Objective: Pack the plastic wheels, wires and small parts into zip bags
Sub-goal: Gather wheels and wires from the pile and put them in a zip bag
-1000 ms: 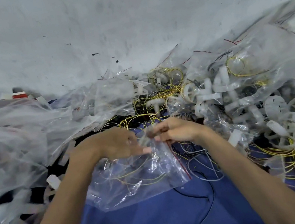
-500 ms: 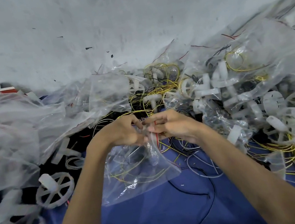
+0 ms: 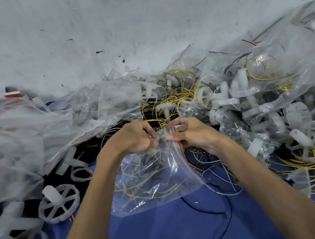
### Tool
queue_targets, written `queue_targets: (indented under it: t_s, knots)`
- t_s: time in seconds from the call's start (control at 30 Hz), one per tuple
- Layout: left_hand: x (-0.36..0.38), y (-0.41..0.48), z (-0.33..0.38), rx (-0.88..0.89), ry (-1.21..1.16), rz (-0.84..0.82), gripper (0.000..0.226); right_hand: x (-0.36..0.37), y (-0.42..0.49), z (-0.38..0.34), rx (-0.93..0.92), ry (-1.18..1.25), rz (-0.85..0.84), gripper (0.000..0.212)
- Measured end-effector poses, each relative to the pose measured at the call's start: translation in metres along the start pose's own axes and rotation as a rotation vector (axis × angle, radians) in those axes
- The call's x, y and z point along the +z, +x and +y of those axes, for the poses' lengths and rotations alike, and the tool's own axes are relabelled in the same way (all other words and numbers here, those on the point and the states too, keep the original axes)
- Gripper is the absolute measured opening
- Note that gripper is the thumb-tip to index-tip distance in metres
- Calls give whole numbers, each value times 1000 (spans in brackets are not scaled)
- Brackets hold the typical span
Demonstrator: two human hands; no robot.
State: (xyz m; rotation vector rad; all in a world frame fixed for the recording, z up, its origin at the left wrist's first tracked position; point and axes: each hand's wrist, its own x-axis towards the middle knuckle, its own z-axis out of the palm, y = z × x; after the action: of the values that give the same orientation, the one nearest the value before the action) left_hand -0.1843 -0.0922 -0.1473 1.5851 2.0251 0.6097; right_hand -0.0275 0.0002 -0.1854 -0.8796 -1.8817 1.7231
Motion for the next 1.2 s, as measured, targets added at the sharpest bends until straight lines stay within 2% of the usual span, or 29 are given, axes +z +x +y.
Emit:
queue_targets:
  t_s: [0.1, 0.2, 0.23, 0.37, 0.43, 0.53, 0.6, 0.67, 0.77, 0.83, 0.87, 0.9, 0.97, 1.07, 1.13, 1.2]
  knots:
    - [3, -4, 9, 33, -46, -56, 23, -5, -1, -4, 34, 1, 76, 42]
    - [18, 0, 20, -7, 83, -97, 48, -4, 2, -5, 47, -9, 125, 48]
    - [23, 3, 21, -15, 112, -86, 47, -3, 3, -5, 50, -17, 123, 45]
    - [31, 9, 20, -4, 37, -89, 20, -1, 3, -5, 62, 5, 43, 21]
    - [27, 9, 17, 34, 44, -53, 12, -1, 2, -5, 54, 35, 36, 19]
    - [18, 6, 11, 83, -6, 16, 23, -5, -2, -6, 25, 95, 21, 21]
    - [13, 7, 6, 109, -47, 30, 28, -9, -5, -9, 10, 48, 3, 22]
    - [6, 8, 2, 108, -137, 74, 29, -14, -7, -11, 22, -135, 21, 26]
    - [-6, 10, -4, 81, -209, 209, 29, -22, -6, -12, 12, -464, 150, 22]
    - [-11, 9, -4, 79, -137, 270, 23, -25, -9, -12, 2, -853, 268, 20]
    - [-11, 7, -2, 85, -125, 277, 21, -24, -14, -14, 10, -1057, 304, 27]
    - [-10, 6, 2, 91, -95, 277, 20, -24, -19, -17, 11, -1204, 298, 37]
    - [-4, 3, 11, 105, 57, 294, 19, -29, -33, -24, 11, -1328, 200, 52]
    - [2, -2, 22, 133, 209, 306, 18, -52, -64, -31, 125, -1472, 65, 58]
    - [1, -3, 24, 142, 229, 280, 12, -67, -79, -29, 261, -1557, 7, 46]
    - [0, -6, 25, 155, 216, 267, 11, -79, -85, -24, 304, -1530, -45, 25]
